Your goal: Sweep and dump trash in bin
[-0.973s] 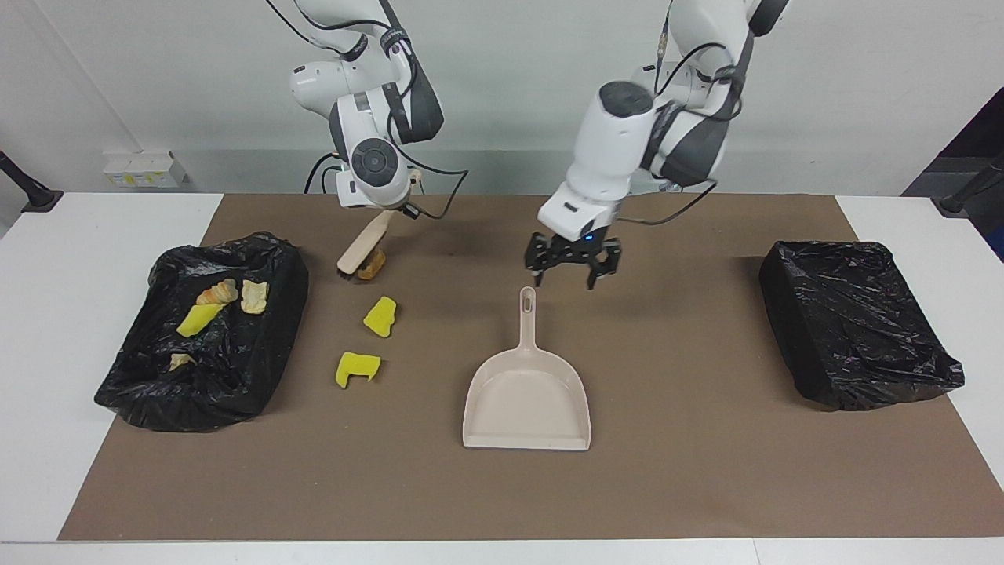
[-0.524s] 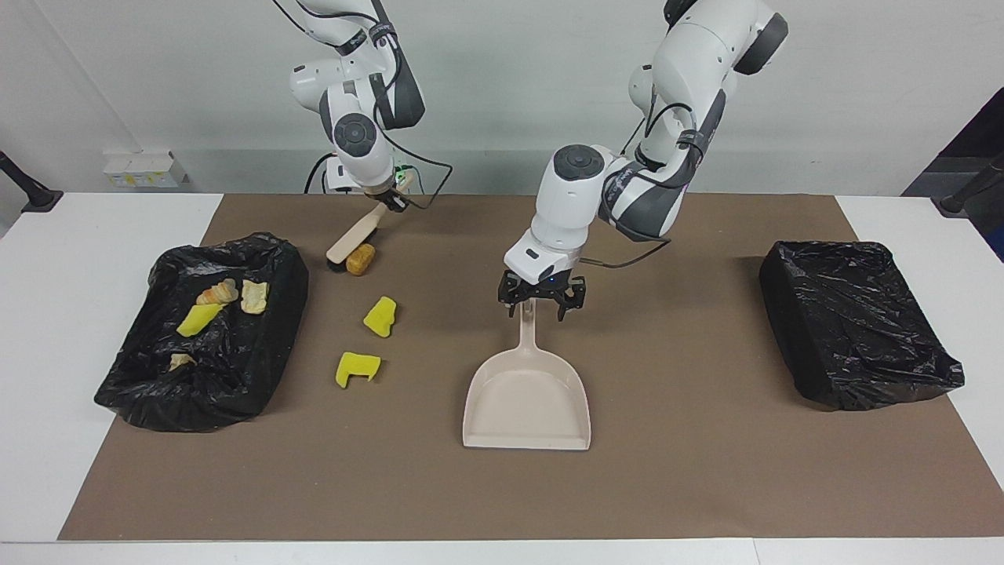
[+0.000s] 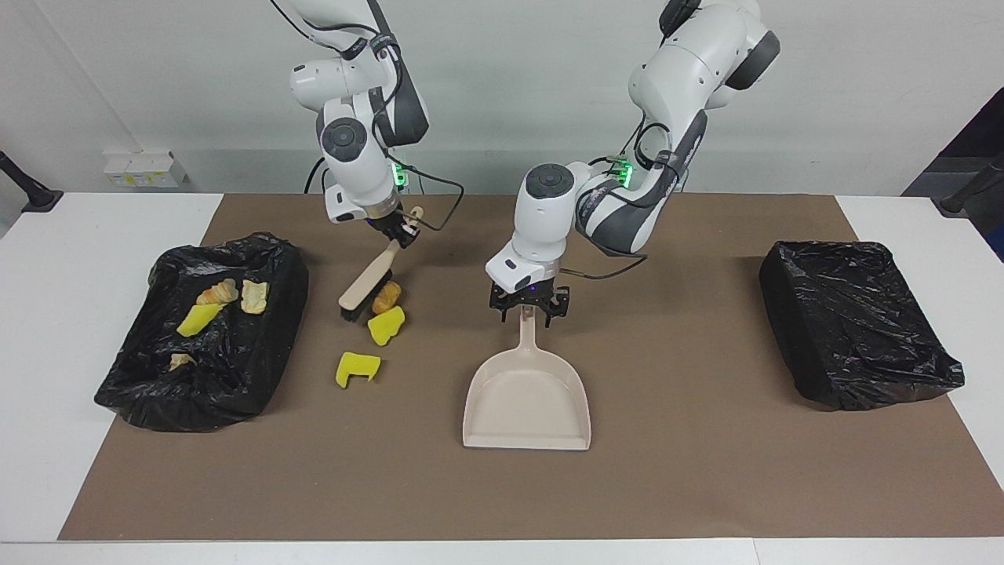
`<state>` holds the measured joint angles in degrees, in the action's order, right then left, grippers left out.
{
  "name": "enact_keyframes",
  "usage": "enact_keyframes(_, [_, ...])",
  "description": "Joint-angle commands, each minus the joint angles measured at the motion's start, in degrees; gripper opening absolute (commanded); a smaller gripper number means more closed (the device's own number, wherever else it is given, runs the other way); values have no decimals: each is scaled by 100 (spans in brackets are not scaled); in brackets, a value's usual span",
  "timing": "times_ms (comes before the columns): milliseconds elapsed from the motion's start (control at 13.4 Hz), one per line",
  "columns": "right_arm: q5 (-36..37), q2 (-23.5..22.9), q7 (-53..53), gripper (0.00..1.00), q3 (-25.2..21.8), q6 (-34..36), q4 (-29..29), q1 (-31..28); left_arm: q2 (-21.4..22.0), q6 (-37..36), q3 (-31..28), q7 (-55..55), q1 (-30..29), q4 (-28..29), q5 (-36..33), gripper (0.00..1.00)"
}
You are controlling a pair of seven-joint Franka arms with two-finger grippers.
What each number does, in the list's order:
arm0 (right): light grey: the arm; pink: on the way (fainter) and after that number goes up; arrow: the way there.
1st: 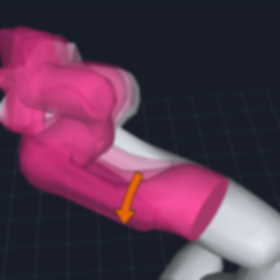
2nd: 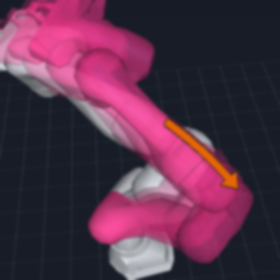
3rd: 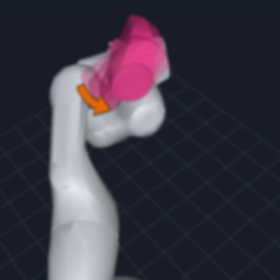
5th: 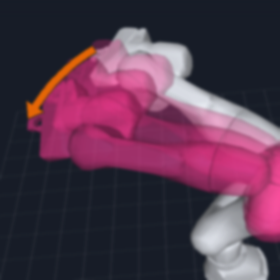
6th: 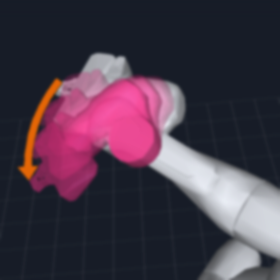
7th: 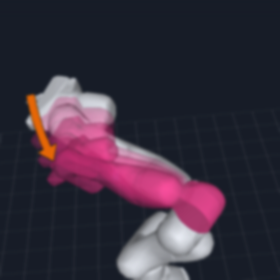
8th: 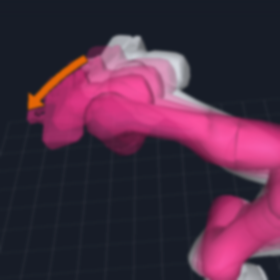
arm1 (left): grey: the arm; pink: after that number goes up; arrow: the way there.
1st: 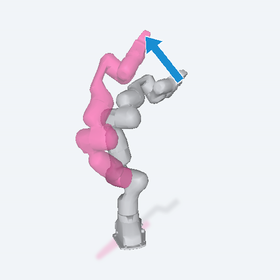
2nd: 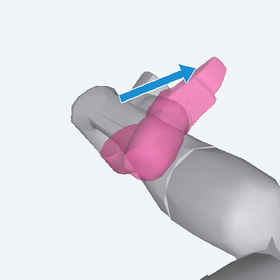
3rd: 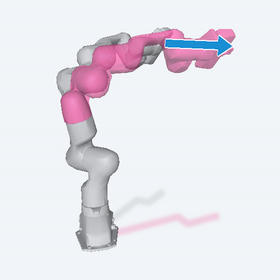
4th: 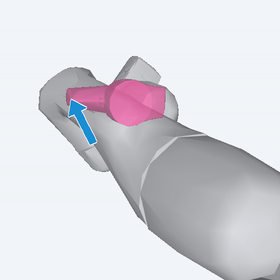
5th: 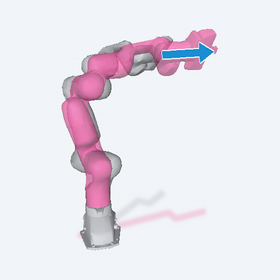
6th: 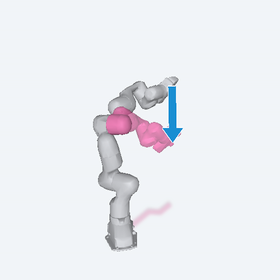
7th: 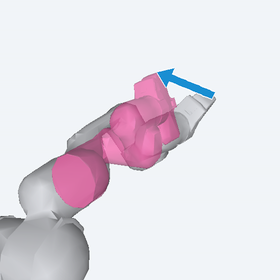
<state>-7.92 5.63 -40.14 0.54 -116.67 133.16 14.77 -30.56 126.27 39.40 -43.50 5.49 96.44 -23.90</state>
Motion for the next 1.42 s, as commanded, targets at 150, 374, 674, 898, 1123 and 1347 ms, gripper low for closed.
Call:
enact_keyframes(150, [9,-1132,804,0,25,853,-1913,-368,24,-23,24,-133,-30,-37,-168,0])
enact_keyframes(374, [579,-1441,1420,0,25,937,-2417,-589,330,-190,268,531,-493,-73,-159,0])
enact_keyframes(674, [1397,-1661,2483,0,25,699,-2356,-835,1033,-1154,411,2743,-970,-37,-141,0])
enact_keyframes(898, [1425,-1653,3361,0,25,654,-2094,-1002,1245,-1586,358,4696,-1084,-20,-115,0])
enact_keyframes(1123, [1320,-1626,3426,0,60,681,-1899,-897,1412,-1764,358,6804,-1181,251,147,0])
enact_keyframes(1347, [1144,-1521,3277,0,69,628,-1548,-607,1833,-1676,358,7644,-1400,971,946,0])
